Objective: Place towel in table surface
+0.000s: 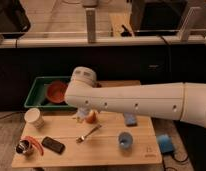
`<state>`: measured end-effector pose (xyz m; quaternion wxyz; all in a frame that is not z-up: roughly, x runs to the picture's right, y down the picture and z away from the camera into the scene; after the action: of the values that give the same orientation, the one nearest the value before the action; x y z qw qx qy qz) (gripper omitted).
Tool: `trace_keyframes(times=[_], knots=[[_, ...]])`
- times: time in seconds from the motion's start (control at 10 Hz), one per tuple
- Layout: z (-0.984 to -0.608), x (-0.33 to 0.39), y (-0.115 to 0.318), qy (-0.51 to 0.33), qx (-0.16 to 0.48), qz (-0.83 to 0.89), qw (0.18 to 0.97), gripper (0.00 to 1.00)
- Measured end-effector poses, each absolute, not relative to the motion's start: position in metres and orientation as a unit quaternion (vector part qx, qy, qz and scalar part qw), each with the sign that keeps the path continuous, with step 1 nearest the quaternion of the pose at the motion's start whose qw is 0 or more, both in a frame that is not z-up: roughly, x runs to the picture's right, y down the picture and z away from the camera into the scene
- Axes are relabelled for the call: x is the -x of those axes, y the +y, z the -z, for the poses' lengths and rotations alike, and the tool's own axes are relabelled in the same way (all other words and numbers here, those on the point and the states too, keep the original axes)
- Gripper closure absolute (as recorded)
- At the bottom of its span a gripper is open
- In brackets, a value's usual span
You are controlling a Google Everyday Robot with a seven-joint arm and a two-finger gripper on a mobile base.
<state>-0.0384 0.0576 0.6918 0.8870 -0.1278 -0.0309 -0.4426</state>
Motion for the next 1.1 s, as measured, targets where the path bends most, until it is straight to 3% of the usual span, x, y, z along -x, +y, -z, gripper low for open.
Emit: trace_keyframes(times=[0.4, 0.9, 1.1], knots=[[-0.734, -0.014, 0.085, -0.049, 0.156, 0.398, 0.903, 1.0], [-0.813, -0.053, 0.148, -0.104, 0.194, 0.339, 0.915, 1.0], [-0.834, -0.067, 0.164, -0.12, 0.216, 0.319, 0.915, 0.92]])
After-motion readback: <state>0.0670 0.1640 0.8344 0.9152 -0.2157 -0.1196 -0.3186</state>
